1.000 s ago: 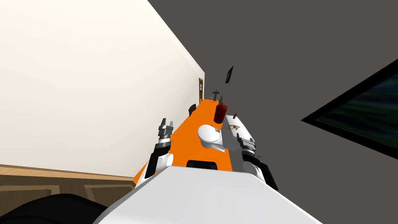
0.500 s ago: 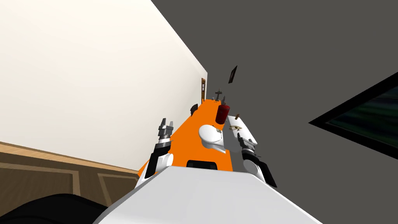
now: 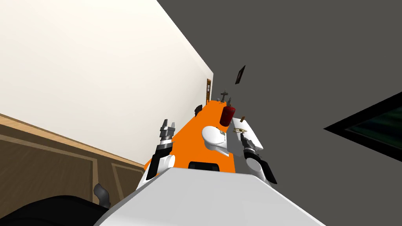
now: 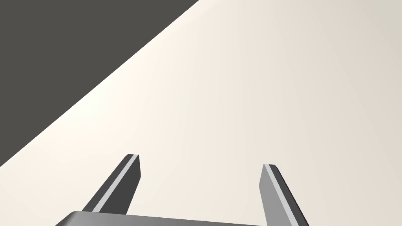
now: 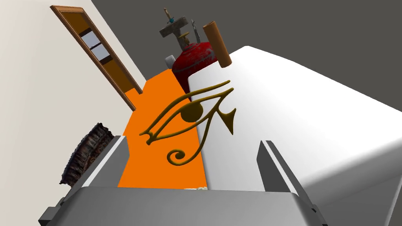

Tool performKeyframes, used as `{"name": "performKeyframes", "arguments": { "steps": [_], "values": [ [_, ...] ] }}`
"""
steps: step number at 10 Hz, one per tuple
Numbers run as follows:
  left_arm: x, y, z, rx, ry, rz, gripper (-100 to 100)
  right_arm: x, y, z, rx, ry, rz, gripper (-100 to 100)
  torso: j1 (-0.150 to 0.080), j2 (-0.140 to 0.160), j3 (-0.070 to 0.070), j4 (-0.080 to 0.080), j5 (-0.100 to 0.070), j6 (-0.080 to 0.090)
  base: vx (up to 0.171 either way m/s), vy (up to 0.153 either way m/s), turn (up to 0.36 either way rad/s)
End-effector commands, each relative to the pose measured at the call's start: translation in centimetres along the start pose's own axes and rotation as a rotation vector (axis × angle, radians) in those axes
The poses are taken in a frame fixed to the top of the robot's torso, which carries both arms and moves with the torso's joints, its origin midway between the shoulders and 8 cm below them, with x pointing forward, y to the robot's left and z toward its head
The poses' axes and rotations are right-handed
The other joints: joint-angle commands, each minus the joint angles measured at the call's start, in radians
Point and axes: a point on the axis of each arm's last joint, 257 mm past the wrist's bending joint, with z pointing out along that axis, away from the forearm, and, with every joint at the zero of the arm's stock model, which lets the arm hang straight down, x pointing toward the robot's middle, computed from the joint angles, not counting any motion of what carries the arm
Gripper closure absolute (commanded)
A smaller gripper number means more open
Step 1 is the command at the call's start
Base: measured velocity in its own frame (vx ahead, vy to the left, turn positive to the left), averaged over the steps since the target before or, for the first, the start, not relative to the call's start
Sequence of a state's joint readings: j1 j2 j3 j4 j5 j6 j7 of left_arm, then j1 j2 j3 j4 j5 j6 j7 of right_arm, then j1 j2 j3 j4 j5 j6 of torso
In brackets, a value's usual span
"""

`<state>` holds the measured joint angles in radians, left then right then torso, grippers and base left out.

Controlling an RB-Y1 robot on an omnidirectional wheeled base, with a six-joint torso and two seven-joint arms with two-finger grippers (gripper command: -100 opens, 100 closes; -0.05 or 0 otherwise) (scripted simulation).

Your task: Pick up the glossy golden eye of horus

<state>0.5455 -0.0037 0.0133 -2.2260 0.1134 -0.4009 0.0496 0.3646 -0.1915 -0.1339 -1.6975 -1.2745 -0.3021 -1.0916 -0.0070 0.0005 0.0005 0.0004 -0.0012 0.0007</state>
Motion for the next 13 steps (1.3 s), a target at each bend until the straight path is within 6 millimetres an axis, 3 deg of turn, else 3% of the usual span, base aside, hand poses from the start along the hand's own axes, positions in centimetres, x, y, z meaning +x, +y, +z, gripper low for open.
{"name": "performKeyframes", "arguments": {
  "steps": [1, 6, 13],
  "values": [
    [0.0, 0.0, 0.0, 0.0, 0.0, 0.0, 0, -0.2, 0.0, 0.3, -0.006, -0.007, 0.061, -100, 0.0, 0.0, 0.0, 0.0, 0.0, 0.0, -0.008, -0.057, 0.047],
    [0.0, 0.0, 0.0, 0.0, 0.0, 0.0, 0, -1.0, -0.6, 2.0, -0.027, -0.024, 0.349, -100, 0.001, 0.0, 0.0, 0.0, 0.0, 0.001, -0.009, -0.057, 0.095],
    [0.0, 0.0, 0.0, 0.0, 0.0, 0.0, 0, -3.6, -3.6, 2.9, -0.059, -0.045, 0.741, -100, 0.001, -0.002, -0.001, -0.001, 0.0, 0.001, 0.011, -0.073, 0.081]
  ]
}}
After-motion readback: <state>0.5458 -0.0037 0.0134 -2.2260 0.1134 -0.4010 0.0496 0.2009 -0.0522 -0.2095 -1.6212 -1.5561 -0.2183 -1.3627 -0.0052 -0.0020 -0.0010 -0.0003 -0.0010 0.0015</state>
